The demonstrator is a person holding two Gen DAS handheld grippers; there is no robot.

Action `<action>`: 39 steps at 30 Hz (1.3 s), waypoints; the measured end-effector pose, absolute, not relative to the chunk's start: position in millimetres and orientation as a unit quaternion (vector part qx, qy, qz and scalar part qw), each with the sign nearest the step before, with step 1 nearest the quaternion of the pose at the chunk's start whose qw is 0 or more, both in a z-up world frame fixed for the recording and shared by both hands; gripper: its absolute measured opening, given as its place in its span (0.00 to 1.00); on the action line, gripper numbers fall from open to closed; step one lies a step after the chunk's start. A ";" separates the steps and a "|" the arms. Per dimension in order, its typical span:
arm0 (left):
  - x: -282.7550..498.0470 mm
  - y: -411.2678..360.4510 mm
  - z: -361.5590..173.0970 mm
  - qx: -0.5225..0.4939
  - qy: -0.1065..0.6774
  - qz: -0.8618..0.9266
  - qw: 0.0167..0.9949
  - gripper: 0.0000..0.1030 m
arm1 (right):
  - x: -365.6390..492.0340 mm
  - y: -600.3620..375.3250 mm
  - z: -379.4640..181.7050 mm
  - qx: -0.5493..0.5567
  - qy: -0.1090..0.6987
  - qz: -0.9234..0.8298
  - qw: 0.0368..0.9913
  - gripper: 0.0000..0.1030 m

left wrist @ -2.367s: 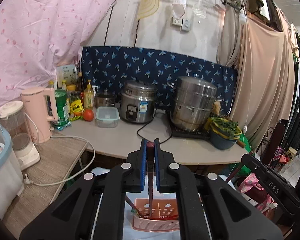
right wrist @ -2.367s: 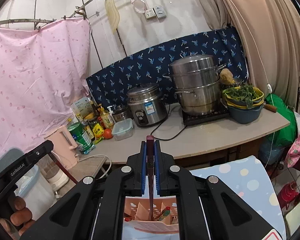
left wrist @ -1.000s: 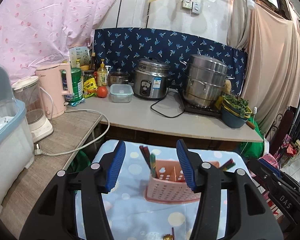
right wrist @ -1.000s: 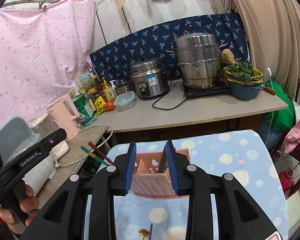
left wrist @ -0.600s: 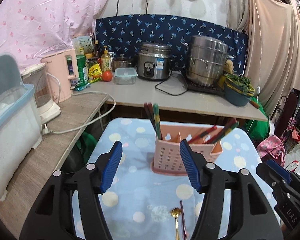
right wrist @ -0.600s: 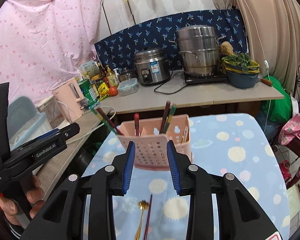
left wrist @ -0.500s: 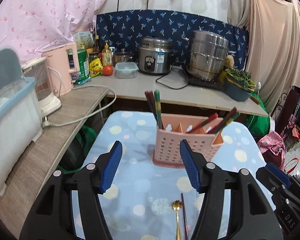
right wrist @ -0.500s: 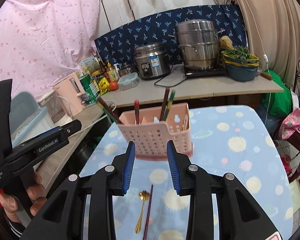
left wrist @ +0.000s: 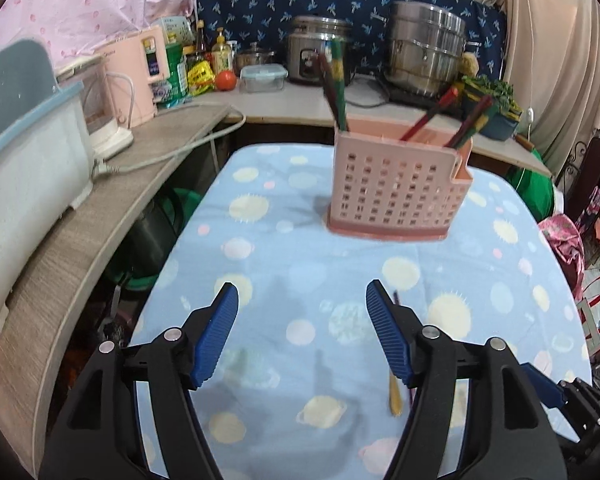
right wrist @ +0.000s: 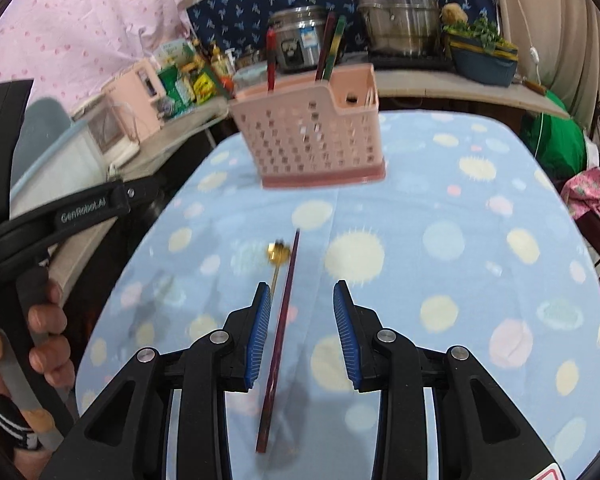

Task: Organize utensils
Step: 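Move both open tools back down over the gold spoon and last chopstick, then grasp the last red chopstick with the right tool while the left tool grasps the gold spoon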

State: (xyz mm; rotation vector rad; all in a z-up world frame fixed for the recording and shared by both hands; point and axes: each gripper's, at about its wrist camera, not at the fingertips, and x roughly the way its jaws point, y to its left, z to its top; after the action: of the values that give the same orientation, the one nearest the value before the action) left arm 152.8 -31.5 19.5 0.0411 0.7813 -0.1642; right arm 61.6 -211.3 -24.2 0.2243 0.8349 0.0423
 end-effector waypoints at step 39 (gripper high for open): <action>114.0 -26.2 -73.7 0.038 0.481 -0.090 0.871 0.73 | 29.4 -193.0 -91.6 0.073 0.459 0.001 0.886 0.07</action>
State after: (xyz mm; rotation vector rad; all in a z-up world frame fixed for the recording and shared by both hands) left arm 114.0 -26.2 -73.7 0.0791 1.0048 -0.1873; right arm 29.4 -193.0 -91.6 0.1526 0.9538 0.0025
